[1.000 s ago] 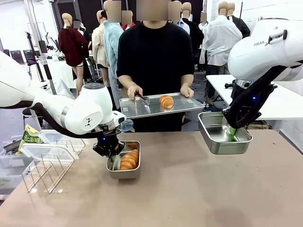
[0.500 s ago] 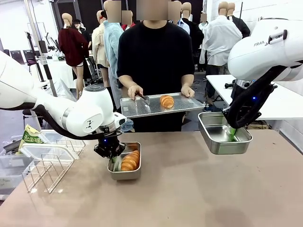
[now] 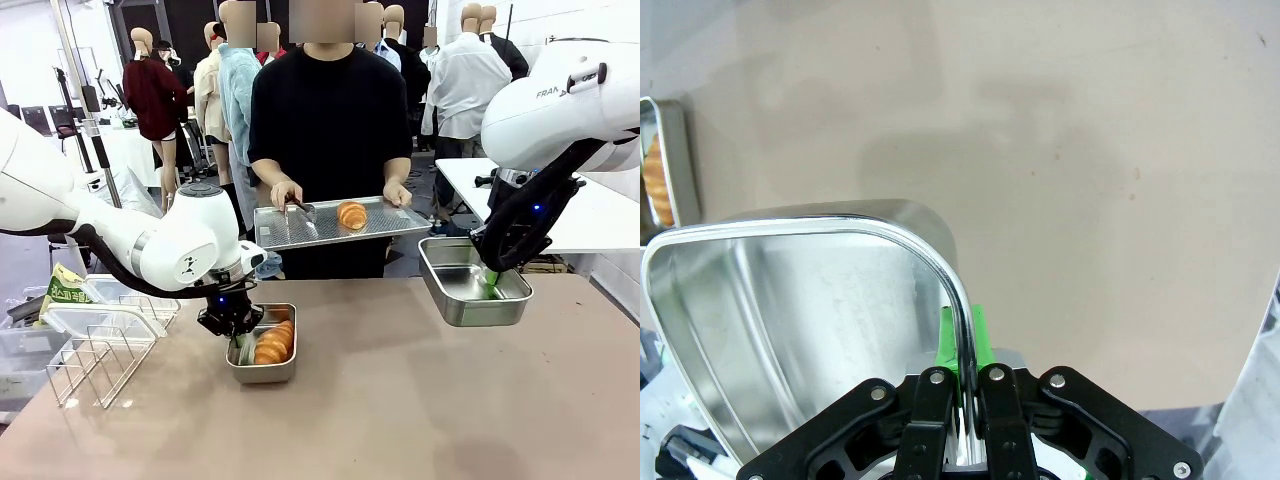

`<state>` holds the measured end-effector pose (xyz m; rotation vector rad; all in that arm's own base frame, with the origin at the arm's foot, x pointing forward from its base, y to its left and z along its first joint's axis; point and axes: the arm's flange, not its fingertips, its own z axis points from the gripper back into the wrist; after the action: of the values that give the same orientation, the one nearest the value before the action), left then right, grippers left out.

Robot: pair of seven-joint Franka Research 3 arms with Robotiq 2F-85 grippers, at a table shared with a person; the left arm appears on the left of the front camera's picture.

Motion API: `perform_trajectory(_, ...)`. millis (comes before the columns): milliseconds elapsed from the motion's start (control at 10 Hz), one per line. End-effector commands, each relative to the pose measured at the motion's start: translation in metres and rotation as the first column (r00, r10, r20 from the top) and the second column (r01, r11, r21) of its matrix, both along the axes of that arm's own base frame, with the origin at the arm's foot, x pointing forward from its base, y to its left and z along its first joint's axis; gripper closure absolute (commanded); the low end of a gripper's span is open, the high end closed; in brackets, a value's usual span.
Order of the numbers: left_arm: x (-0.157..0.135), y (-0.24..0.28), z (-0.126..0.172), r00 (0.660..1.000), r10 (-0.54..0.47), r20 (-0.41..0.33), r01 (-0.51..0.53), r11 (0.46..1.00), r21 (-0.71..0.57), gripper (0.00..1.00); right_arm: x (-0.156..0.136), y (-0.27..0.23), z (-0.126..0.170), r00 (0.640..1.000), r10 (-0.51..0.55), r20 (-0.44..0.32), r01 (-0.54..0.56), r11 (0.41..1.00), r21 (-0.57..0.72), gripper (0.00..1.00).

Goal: Place the bread in airtight containers.
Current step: Once an object is inside an Airtight Container , place the container in the center of the table.

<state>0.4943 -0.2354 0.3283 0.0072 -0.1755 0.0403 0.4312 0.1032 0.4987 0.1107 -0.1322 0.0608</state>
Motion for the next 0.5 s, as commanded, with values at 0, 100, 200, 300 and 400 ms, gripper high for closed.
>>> perform_trajectory(0, 0.0063, -0.0039, 0.0005, 1.000, 0.013, 0.002, -0.013, 1.000, -0.009, 0.73, -0.0013, 0.0011, 0.0013, 1.000, 0.004, 0.005, -0.004, 1.000, 0.000, 1.00)
perform_trajectory(100, 0.0060, -0.0040, 0.0006, 1.000, 0.012, -0.001, -0.012, 1.000, -0.009, 0.55, -0.0013, 0.0011, 0.0013, 1.000, 0.004, 0.005, -0.004, 1.000, 0.000, 1.00)
perform_trajectory(200, 0.0061, -0.0041, 0.0012, 1.000, 0.022, -0.004, -0.022, 1.000, -0.006, 0.36, -0.0013, 0.0011, 0.0013, 1.000, 0.004, 0.005, -0.004, 1.000, 0.000, 1.00)
perform_trajectory(300, 0.0064, -0.0041, 0.0048, 1.000, 0.024, 0.004, -0.024, 1.000, -0.007, 0.17, -0.0013, 0.0011, 0.0013, 1.000, 0.004, 0.005, -0.004, 1.000, 0.000, 1.00)
perform_trajectory(400, 0.0063, -0.0035, 0.0092, 0.999, 0.030, 0.014, -0.030, 1.000, 0.005, 0.00, -0.0013, 0.0011, 0.0013, 1.000, 0.004, 0.005, -0.004, 1.000, 0.000, 1.00)
